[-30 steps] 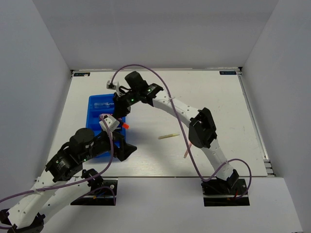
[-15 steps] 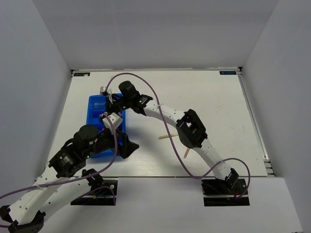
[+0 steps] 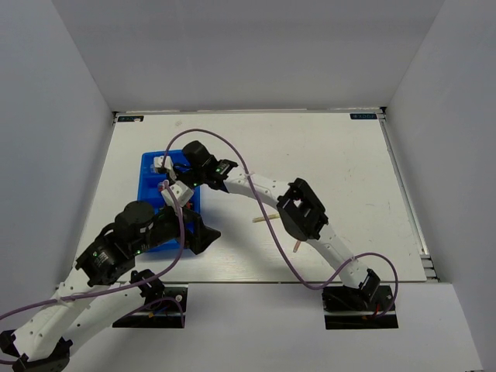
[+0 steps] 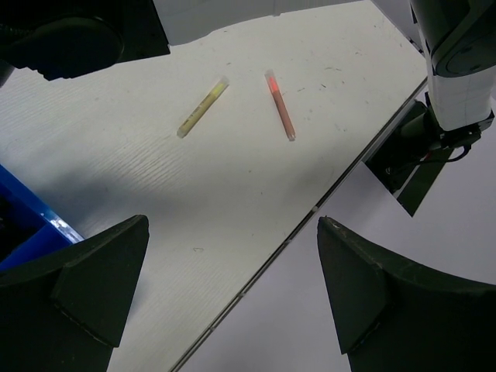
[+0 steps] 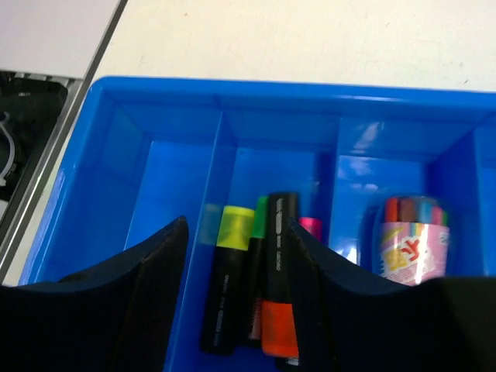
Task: Sort the stationery into containers
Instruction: Place the pen in the storage box, then pick up the pen from the center of the board.
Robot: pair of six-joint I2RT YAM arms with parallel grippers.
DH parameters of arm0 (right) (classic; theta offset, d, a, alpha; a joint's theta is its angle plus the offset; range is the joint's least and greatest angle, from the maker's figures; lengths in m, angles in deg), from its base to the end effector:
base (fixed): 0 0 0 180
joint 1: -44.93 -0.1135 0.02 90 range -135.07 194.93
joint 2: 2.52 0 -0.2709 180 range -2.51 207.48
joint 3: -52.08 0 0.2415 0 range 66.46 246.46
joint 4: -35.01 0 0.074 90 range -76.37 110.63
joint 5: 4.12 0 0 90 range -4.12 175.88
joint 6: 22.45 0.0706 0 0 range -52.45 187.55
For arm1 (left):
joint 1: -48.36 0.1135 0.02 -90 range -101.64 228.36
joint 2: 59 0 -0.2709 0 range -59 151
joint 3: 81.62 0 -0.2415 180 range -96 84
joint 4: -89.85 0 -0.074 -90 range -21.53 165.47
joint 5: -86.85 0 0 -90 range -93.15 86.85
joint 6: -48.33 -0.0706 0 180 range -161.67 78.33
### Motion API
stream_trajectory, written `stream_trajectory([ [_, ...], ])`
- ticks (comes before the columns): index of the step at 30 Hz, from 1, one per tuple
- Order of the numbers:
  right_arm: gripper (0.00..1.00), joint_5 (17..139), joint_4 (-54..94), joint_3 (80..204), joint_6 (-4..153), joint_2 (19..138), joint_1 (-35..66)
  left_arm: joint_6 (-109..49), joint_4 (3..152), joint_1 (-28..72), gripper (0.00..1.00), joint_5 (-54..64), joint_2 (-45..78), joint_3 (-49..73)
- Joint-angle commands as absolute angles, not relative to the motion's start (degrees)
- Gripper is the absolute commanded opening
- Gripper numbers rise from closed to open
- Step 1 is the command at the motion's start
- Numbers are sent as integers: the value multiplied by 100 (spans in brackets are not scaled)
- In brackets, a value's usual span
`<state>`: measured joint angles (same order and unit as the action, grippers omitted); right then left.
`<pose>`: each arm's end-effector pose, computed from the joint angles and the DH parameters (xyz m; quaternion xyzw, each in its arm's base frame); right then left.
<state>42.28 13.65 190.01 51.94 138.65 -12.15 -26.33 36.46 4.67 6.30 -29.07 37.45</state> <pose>0.2776 0.5183 0.2176 -0.6247 0.5104 0.4699 0.3585 0.0824 -0.0948 0.3183 0.2472 0.7917 -0.3327 0.4488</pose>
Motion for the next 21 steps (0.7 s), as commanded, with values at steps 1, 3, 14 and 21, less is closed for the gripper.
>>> stream_trajectory([
  [1,57,4281,1245,18969,5005,13566,-1229,-2550,3504,450,98,538,-2850,3637],
  [3,57,4307,1281,19048,5032,13478,-1229,-2584,3408,458,95,546,-2772,3557],
  [14,0,7820,447,18944,5121,12108,-887,-3287,2722,450,0,1389,-1928,2520],
  [21,63,9073,-2477,17890,6042,11272,351,-4123,2844,441,21,1311,-681,2704],
])
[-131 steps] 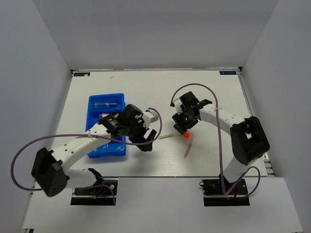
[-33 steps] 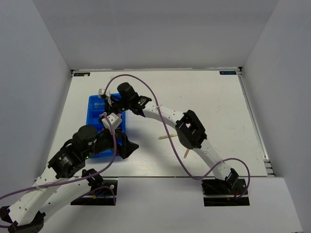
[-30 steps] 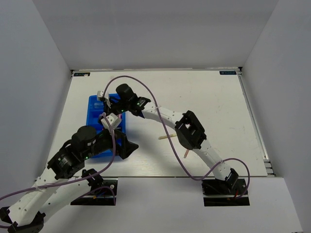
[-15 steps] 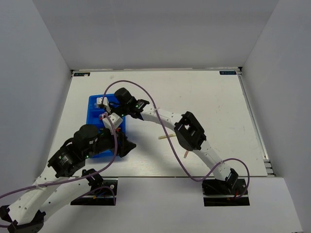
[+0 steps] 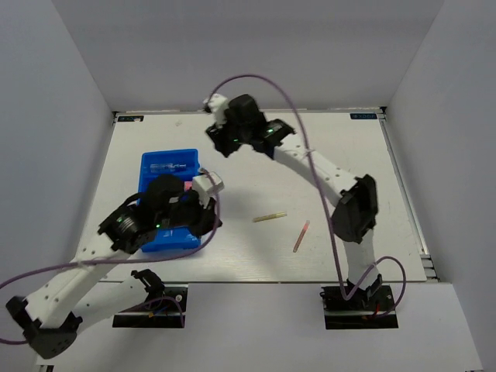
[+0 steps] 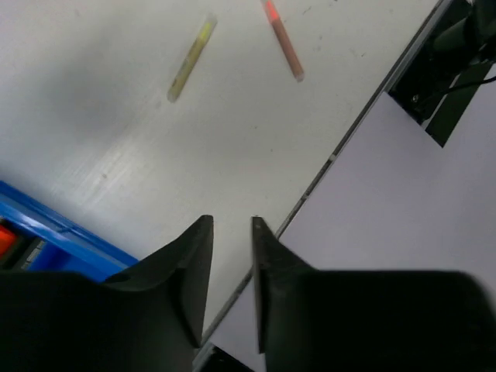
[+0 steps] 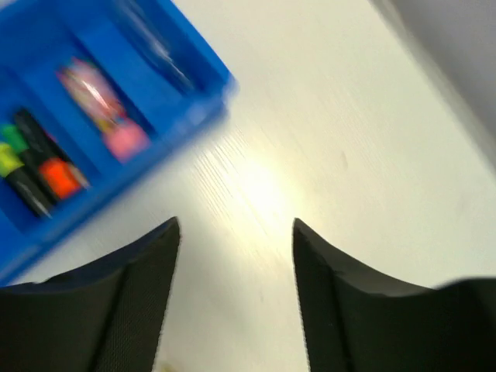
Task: Sort the stationery into containers
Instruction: Pick up the pen from the center of the board.
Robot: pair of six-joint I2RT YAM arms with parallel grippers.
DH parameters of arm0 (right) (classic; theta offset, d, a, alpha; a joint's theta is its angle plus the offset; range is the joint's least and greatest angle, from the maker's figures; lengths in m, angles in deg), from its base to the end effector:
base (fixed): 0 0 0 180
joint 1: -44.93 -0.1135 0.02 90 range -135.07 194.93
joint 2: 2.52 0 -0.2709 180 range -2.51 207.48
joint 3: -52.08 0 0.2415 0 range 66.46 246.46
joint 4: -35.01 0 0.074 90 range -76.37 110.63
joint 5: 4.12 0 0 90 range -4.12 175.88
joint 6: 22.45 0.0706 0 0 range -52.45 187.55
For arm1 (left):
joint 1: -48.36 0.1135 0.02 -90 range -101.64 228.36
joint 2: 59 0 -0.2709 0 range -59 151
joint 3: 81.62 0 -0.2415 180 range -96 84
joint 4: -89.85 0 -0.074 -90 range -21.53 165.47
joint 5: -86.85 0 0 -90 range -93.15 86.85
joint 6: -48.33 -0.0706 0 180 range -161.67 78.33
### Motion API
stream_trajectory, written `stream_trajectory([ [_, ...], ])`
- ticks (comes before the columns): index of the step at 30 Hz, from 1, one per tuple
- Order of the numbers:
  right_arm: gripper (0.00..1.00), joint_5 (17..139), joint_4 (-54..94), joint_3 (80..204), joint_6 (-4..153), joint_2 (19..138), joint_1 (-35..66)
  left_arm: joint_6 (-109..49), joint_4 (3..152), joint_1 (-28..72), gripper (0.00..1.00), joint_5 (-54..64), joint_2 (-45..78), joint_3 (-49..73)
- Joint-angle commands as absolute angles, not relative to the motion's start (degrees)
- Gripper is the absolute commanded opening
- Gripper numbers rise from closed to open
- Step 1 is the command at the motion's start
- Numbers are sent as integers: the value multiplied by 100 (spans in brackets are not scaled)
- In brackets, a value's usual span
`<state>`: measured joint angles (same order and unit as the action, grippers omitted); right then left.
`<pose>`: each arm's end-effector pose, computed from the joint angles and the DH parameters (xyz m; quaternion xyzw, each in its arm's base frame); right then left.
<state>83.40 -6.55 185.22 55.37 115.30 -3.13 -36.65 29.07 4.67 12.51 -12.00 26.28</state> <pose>0.3379 0.3806 0.3530 -0.4359 0.7286 0.1801 0.4967 0.1092 -0.1307 0.3313 0.3505 0.8111 -0.2969 0.3620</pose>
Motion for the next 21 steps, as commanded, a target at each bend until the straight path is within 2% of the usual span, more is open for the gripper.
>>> stream_trajectory([
  [1,66,8749,-2699,17235,6183,11123,701,-4314,2949,441,44,1294,-532,2696],
  [2,67,8476,-2675,16898,6184,10948,1026,-4499,3028,441,47,1381,1,2635],
  [3,67,8108,-2648,16216,6106,10293,1282,-4579,3159,441,53,1460,171,2521],
  [4,66,7756,-2613,15522,6044,10043,1389,-4649,3222,441,69,1487,347,2476],
  [5,62,7361,-2361,15175,5956,9536,1564,-4824,3379,441,72,1469,836,2424],
  [6,42,7166,-2297,14859,5712,9044,1653,-4904,3528,441,73,1495,1032,2206],
  [7,11,6755,-2236,14011,5648,8569,1697,-5062,3582,441,76,1470,1374,2134],
  [8,0,6612,-2052,13759,5378,8146,1785,-5229,3635,389,81,1469,1751,1785],
  [12,0,6259,-1980,12748,5147,7091,1987,-5861,3504,11,83,987,2989,1116],
  [14,41,6530,-1910,12518,5112,6921,2093,-5968,3451,-129,83,768,3300,817],
  [15,52,6601,-1840,12457,5120,6781,2224,-6125,3460,-191,83,679,3667,728],
  [16,50,6584,-1770,12282,5173,6684,2364,-6179,3494,-227,83,617,3784,553],
  [17,39,6514,-1708,12237,5173,6648,2400,-6266,3469,-244,82,617,3899,490],
  [18,15,6505,-1725,12228,5173,6622,2557,-6337,3477,-253,81,521,4126,429],
  [19,0,6513,-1743,12262,5243,6604,2602,-6338,3477,-271,81,511,4328,237],
  [21,0,6435,-1787,12271,5252,6578,2647,-6373,3442,-253,77,503,4584,139],
])
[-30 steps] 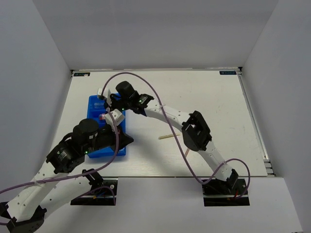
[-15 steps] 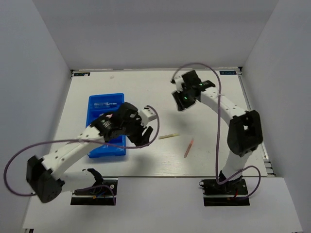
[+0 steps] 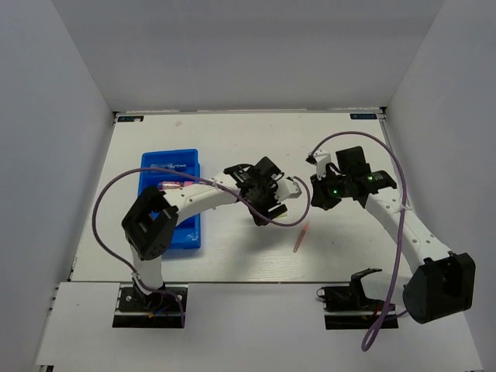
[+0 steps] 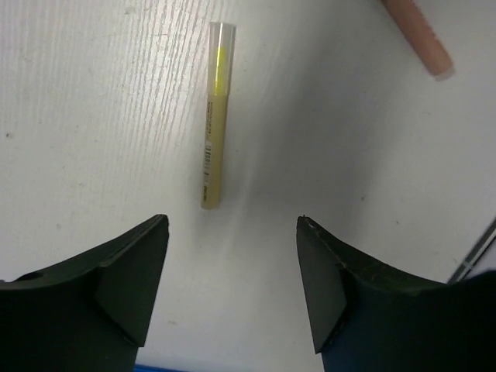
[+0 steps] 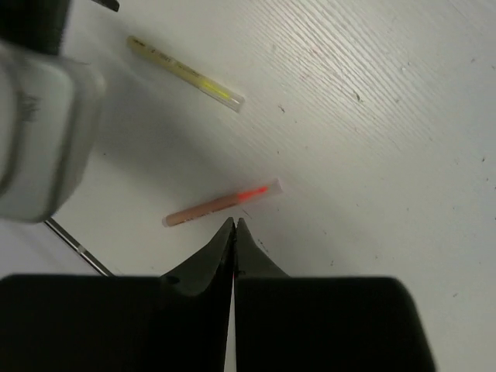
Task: Sort the stationery into containers
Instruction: Pick up the pen from the center of the board.
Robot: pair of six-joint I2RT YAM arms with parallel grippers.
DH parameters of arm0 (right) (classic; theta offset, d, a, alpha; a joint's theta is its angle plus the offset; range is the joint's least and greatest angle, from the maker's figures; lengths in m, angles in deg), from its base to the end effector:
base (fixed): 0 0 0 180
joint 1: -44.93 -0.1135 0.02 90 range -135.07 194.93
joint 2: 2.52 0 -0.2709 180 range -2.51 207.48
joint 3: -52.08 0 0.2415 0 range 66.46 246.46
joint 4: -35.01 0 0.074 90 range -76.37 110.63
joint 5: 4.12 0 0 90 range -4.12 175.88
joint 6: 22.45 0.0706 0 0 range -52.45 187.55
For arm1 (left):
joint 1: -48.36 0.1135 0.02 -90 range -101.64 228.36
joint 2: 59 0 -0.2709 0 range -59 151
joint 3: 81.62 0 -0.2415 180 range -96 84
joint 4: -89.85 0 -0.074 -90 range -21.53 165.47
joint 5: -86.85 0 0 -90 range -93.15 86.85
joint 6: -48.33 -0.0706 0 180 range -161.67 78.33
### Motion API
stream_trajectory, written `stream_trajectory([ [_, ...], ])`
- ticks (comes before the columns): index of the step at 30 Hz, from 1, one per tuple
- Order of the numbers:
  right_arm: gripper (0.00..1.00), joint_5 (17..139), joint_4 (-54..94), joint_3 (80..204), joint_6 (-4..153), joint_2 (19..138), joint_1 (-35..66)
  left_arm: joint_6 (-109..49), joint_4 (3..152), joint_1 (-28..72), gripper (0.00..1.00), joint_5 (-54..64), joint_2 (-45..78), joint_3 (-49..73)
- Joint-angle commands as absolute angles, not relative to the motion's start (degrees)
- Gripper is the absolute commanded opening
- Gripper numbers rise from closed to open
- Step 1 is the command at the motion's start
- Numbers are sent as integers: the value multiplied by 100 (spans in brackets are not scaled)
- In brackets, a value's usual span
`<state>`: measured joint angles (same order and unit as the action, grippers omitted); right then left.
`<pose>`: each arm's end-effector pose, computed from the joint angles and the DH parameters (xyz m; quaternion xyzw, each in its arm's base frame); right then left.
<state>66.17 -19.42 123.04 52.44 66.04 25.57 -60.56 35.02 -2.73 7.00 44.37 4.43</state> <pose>0.2267 0.1049 0.2650 -0.3292 0.8733 0.1736 0.3143 0.2310 -0.3060 0.2083 0.5730 0.7842 -0.1444 0.1893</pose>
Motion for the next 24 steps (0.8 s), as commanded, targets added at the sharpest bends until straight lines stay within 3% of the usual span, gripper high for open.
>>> stream_trajectory([
  [1,0,6443,-1795,12271,5305,6569,2743,-6355,3451,-253,76,520,4733,77],
  [19,0,6294,-1804,12210,5402,6402,3113,-6302,3759,-429,59,10,5605,-117],
  [24,0,6224,-1813,12219,5419,6367,3183,-6320,3724,-438,50,-130,5841,-117],
])
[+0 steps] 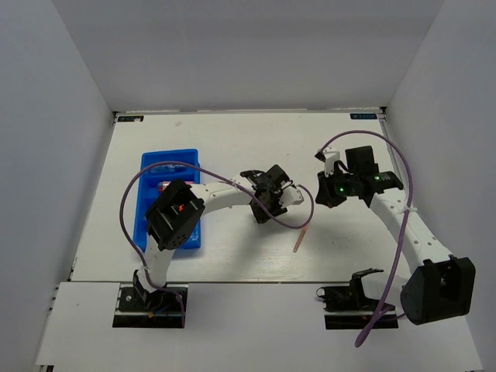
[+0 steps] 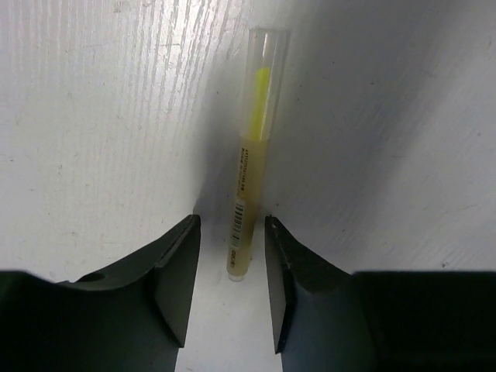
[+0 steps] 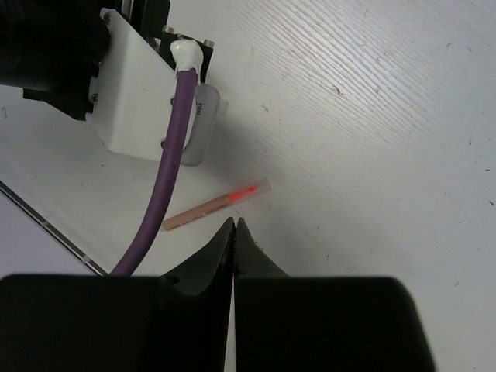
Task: Sort the stationery into containers
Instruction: Pick up the pen from the center of the board, then place the pen in the storage box.
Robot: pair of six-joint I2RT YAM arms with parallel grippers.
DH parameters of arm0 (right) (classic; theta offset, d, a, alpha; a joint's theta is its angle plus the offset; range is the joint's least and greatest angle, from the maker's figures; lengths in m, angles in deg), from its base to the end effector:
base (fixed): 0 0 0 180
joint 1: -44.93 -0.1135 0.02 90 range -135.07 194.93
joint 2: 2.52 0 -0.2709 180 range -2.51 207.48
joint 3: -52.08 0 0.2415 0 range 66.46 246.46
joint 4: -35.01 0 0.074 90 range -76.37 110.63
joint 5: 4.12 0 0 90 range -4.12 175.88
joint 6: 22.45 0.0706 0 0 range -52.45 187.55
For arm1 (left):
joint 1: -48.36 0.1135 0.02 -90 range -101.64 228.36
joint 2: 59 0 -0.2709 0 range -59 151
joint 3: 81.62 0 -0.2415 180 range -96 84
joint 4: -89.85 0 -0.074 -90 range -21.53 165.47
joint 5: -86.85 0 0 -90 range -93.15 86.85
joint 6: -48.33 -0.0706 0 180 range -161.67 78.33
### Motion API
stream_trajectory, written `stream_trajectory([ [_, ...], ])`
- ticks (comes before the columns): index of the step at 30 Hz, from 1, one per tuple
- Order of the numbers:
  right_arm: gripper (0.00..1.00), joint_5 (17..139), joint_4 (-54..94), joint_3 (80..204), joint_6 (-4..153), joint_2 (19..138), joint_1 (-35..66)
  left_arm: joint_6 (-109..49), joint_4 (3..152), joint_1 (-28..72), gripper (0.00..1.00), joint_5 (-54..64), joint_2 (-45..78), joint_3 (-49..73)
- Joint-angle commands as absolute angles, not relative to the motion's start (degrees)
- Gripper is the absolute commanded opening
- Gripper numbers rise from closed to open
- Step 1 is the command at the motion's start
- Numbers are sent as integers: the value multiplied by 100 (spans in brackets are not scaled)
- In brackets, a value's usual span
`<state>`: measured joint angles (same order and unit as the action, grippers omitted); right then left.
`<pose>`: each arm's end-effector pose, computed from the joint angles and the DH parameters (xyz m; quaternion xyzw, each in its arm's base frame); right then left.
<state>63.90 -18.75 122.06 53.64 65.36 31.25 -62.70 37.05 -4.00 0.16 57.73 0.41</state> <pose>0.2326 0.0838 0.2639 -0.2819 0.8856 0.1794 0.3227 0.2510 -0.3321 0.1407 0.5933 0.7884 -0.0707 0.1465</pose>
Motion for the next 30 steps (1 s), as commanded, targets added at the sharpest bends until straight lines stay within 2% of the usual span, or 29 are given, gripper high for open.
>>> stream_trajectory([
  [1,0,6215,-1830,12210,5419,6367,3192,-6329,3723,-438,49,-130,5868,-126],
  [5,0,6153,-1822,12210,5419,6349,3244,-6303,3601,-429,33,-87,5982,-187],
  [6,0,6136,-1813,12219,5419,6340,3253,-6294,3548,-438,20,-69,6009,-205],
  [9,0,6101,-1866,12210,5402,6349,3245,-6250,3495,-420,4,-77,5904,-178],
  [10,12,6100,-1892,12227,5358,6375,3253,-6232,3495,-429,3,-95,5799,-117],
  [11,50,6135,-1918,12236,5349,6384,3253,-6197,3503,-420,0,-86,5641,-91],
  [12,65,6153,-1927,12228,5332,6410,3271,-6188,3512,-412,0,-95,5570,-82],
  [13,71,6179,-1945,12227,5288,6419,3262,-6136,3512,-394,0,-191,5248,-21],
  [14,73,6241,-1936,12219,5287,6446,3271,-6118,3495,-394,0,-201,5123,6],
  [18,66,6285,-1962,12183,5191,6437,3288,-6100,3214,-341,0,-280,4218,112],
  [23,66,6276,-1954,12149,5182,6437,3288,-6975,2188,-122,0,-279,2795,417],
  [26,68,6276,-1954,12148,5156,6419,3297,-7356,1633,168,0,-586,1943,848],
  [30,68,6224,-1936,12157,5182,6437,3306,-7358,614,904,0,-500,1510,894],
])
